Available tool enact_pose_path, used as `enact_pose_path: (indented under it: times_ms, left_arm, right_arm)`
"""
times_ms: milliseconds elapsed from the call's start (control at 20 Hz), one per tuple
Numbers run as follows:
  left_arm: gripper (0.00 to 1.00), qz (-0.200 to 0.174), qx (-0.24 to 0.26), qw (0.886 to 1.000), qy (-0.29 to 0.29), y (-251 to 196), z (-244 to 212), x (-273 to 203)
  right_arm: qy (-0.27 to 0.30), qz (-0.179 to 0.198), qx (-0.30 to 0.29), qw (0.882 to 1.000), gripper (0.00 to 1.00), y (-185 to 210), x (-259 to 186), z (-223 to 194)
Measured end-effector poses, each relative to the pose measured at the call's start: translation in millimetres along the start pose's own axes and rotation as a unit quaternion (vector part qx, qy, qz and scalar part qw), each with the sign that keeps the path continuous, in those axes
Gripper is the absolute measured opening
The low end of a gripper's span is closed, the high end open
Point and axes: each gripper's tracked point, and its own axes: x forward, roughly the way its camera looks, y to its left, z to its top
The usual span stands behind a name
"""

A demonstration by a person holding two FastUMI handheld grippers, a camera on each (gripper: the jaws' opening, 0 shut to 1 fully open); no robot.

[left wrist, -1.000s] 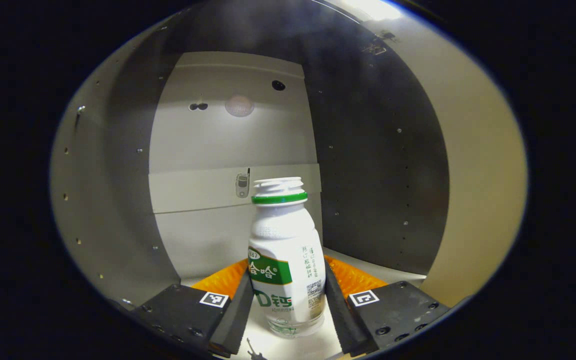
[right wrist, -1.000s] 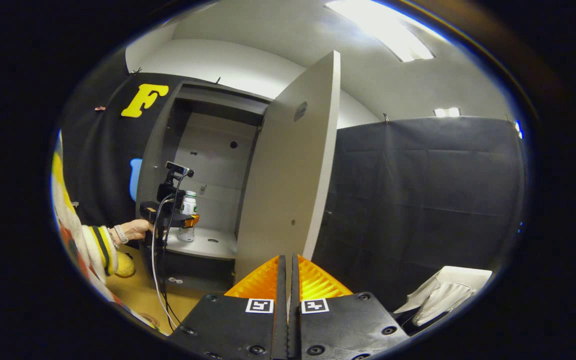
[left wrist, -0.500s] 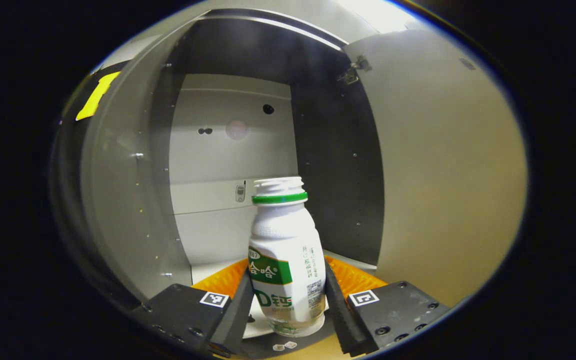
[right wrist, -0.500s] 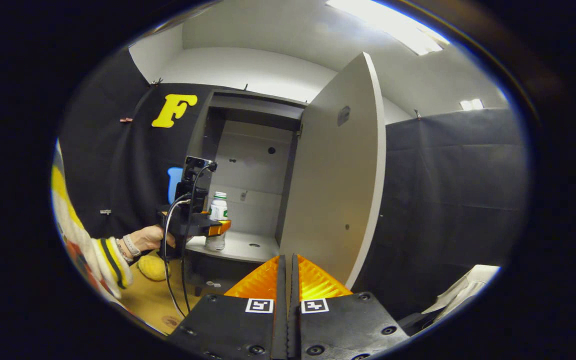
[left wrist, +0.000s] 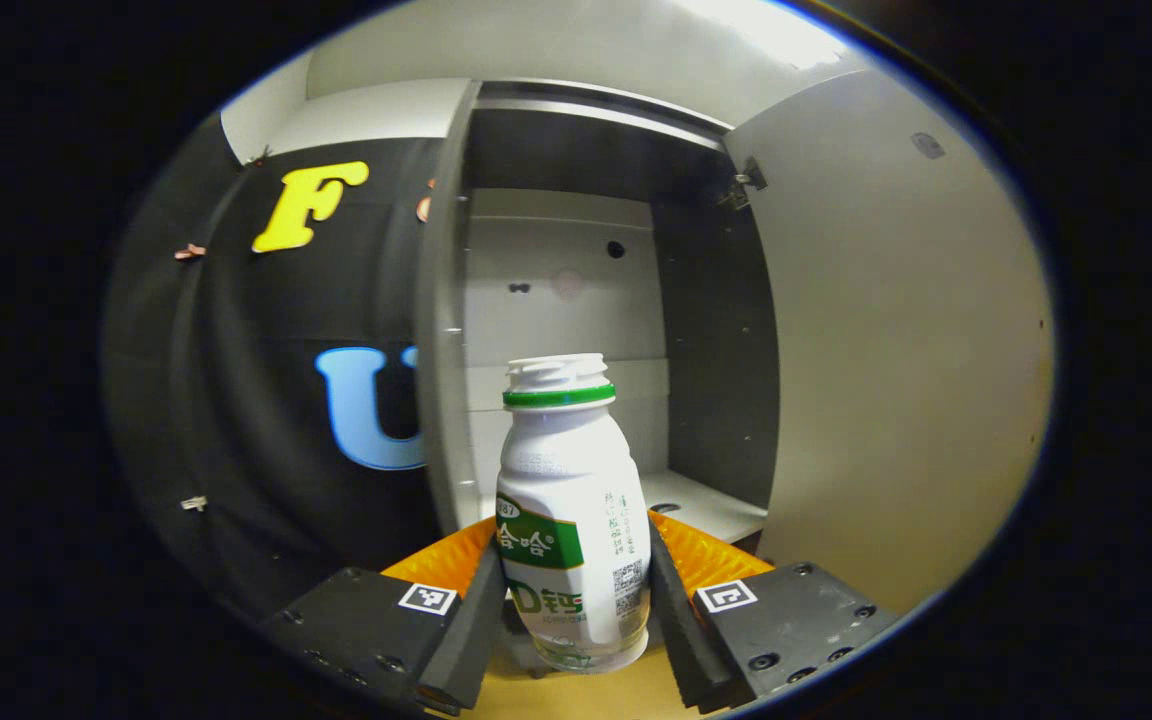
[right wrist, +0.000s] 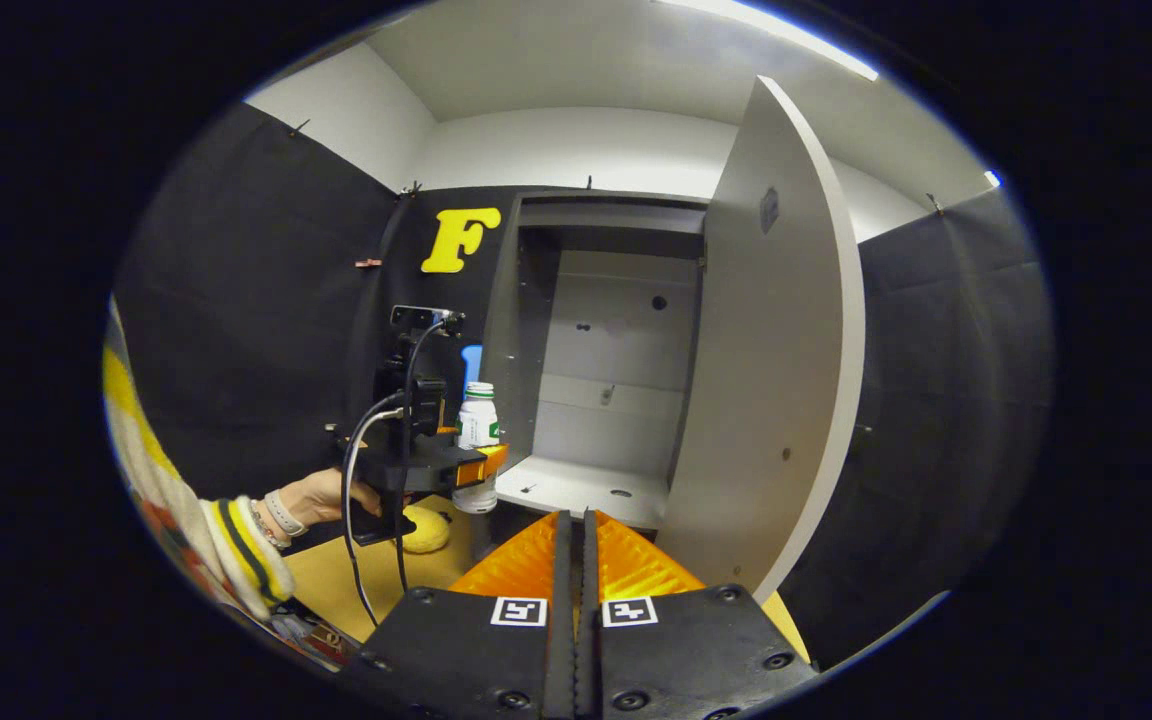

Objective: Open the cabinet door with the right hand, grasp the bottle in the cabinet with the left hand and place it on the coaster, then close the cabinet door with the right hand.

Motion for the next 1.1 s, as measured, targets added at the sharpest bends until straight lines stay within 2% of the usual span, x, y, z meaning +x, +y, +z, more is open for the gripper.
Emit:
enact_pose_path:
  times_ms: [250,450,550,700,800,1000,1100]
  left_arm:
    - [0.73,0.083,-0.010,0.996,0.019,36,-42,-66]
    - [0.73,0.125,0.006,0.992,0.026,55,-75,-102]
    - [0.72,0.120,0.006,0.993,0.013,58,-91,-112]
    - [0.73,0.104,-0.030,0.994,0.015,59,-135,-122]
    - [0.73,0.103,-0.049,0.993,0.016,62,-167,-129]
    - [0.72,0.098,-0.044,0.994,0.017,59,-226,-135]
    - [0.72,0.100,-0.067,0.993,0.019,55,-256,-132]
  right_arm:
    - [0.019,0.087,0.005,0.996,0.06,21,0,-16]
    - [0.033,0.125,0.005,0.992,0.06,35,6,-29]
    - [0.046,0.136,0.001,0.990,0.06,41,16,-42]
    - [0.069,0.139,0.011,0.988,0.06,53,40,-70]
    - [0.090,0.144,0.019,0.985,0.06,62,52,-102]
    - [0.123,0.139,0.017,0.982,0.06,75,77,-167]
    - [0.161,0.143,0.026,0.976,0.06,84,83,-211]
